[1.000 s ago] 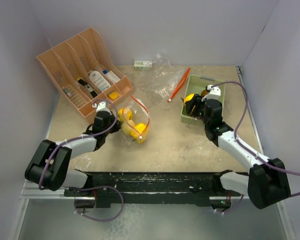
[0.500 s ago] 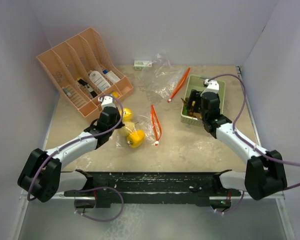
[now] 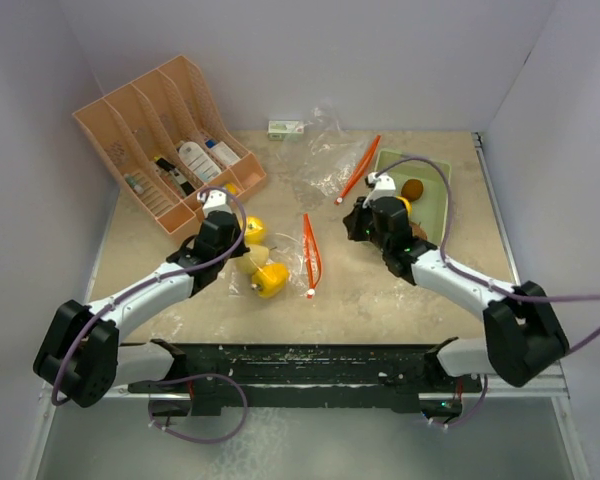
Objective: Open the zip-top bag and remove the fake food
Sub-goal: Pick up the fake vegetable from the zipper food storage bag.
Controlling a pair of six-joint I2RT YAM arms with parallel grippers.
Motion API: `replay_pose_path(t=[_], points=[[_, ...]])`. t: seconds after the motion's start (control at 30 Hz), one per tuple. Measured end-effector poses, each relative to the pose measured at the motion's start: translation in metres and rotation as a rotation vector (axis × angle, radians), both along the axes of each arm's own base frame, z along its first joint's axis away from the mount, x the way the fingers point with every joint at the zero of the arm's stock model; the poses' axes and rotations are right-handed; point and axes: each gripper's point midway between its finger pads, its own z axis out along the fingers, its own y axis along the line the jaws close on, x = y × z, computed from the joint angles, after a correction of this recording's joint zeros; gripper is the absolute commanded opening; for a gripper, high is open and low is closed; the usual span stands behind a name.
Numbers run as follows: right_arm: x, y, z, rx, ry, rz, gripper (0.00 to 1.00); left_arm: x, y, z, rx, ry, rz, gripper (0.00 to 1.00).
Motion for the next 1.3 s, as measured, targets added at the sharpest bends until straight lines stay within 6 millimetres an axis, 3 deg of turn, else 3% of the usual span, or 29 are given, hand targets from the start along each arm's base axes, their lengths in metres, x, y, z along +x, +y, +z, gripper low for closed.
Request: replay_pose_path(t=[0.1,0.27,0.3,0.43,0.7,0.9,1.0,1.2,1.3], points=[[-0.008,0.026,-0.029,0.037,0.066,0.076,0.0,-0.001,0.0,-0.001,0.002,0.004,0.0,0.0],[-0.021,0.067,-0.052,0.1,0.13,0.177,0.04,-0.001,0.0,-0.001,0.003,0.004,0.0,0.0],[-0.031,0.089,-0.055,0.141,0.143,0.231,0.06,-0.001,0.001,-0.001,0.003,0.004,0.001,0.0],[-0.035,0.108,-0.054,0.198,0.136,0.281,0.08,-0.001,0.0,-0.001,0.002,0.004,0.0,0.0],[-0.058,0.143,-0.09,0.24,0.24,0.381,0.1,-0.001,0.0,-0.001,0.003,0.005,0.0,0.0],[-0.067,0.166,-0.08,0.346,0.231,0.464,0.22,-0.001,0.0,-0.005,0.008,0.015,0.0,0.0],[-0.069,0.177,-0.072,0.402,0.216,0.51,0.31,-0.001,0.0,-0.007,0.011,0.02,0.0,0.0],[-0.079,0.195,-0.091,0.438,0.273,0.577,0.76,-0.001,0.0,-0.008,0.012,0.022,0.001,0.0],[-0.088,0.202,-0.101,0.436,0.301,0.61,0.88,-0.001,0.001,-0.008,0.014,0.022,0.003,0.0]])
